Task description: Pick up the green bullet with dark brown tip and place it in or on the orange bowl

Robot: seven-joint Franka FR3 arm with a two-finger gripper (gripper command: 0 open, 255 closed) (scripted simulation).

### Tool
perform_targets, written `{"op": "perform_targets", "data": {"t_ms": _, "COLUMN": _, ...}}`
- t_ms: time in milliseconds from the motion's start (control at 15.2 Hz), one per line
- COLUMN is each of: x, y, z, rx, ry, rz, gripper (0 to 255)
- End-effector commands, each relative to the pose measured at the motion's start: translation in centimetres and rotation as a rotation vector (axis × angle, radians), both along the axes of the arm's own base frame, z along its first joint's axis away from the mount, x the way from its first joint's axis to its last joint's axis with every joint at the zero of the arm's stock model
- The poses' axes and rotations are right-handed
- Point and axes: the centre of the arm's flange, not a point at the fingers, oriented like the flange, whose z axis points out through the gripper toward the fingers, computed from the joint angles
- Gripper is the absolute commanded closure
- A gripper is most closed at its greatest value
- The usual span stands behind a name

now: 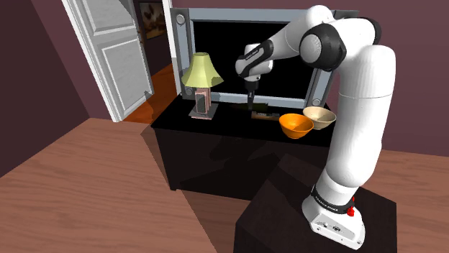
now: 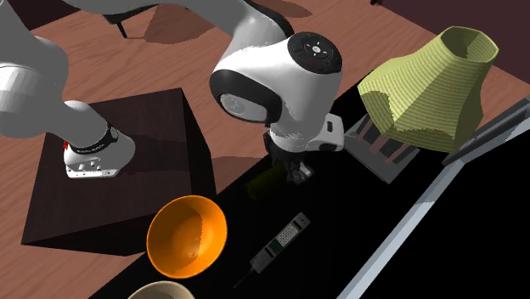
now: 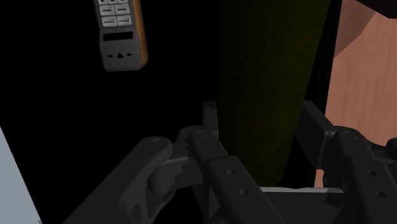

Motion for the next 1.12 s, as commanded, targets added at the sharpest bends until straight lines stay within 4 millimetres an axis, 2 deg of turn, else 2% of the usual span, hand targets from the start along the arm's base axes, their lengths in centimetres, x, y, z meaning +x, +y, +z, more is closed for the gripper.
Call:
{"op": "perform_targets", "data": {"t_ms": 0, "x": 0.0, "y": 0.1, "z": 1.1, "rx": 0.000, "ry": 0.000, "rz": 0.000, "gripper": 255}}
{"op": "perform_targets", "data": {"t_ms": 528, "x": 0.0, "y": 0.1, "z": 5.2, "rx": 0.000, "ry": 0.000, "rz": 0.000, "gripper": 255}}
{"op": "perform_targets", "data": {"t_ms": 1056, "x": -10.0, "y": -3.2, "z": 5.5, "rx": 0.000, "ry": 0.000, "rz": 0.000, "gripper": 255}}
